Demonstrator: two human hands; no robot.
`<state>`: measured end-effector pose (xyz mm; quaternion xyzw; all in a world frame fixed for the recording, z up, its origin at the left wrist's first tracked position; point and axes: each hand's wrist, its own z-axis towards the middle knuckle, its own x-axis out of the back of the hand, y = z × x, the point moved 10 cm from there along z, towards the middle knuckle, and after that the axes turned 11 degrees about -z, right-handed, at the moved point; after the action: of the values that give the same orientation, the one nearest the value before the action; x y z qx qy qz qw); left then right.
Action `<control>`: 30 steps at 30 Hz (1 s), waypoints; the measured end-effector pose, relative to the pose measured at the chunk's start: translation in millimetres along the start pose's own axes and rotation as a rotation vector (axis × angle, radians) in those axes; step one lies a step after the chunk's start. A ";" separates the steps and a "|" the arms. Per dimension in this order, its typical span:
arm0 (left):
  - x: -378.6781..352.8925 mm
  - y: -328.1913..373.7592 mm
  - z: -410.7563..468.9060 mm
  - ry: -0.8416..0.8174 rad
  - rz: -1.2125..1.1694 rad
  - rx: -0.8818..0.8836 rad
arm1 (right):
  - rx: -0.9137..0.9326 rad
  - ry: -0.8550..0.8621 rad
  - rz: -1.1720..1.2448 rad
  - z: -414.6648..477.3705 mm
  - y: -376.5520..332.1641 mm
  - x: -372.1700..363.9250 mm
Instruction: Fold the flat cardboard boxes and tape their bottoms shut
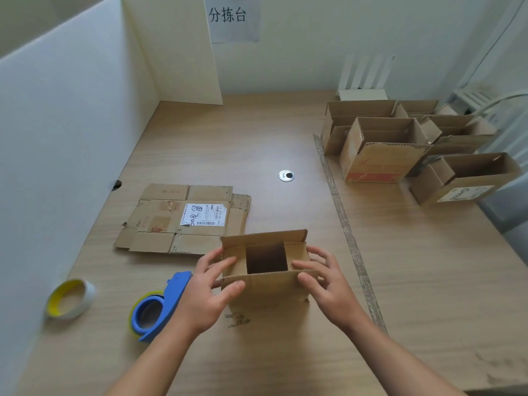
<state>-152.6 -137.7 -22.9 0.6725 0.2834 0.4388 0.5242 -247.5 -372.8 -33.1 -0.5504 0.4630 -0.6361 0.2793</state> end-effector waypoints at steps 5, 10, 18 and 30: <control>6.6 -3.6 4.1 0.117 -0.011 0.051 | -0.075 0.096 -0.054 3.7 -0.1 3.2; 4.1 5.5 17.4 0.107 0.088 0.000 | -0.130 0.076 -0.088 13.2 1.7 0.6; -17.3 -14.7 3.4 0.105 -0.033 0.071 | -0.085 0.072 -0.187 18.8 1.5 -0.6; -50.0 -35.0 16.2 0.082 -0.079 0.207 | -0.165 0.083 -0.223 30.2 27.7 17.5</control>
<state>-158.1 -177.1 -72.0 0.6926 0.3749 0.4134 0.4569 -227.0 -408.0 -51.3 -0.5929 0.4610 -0.6451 0.1411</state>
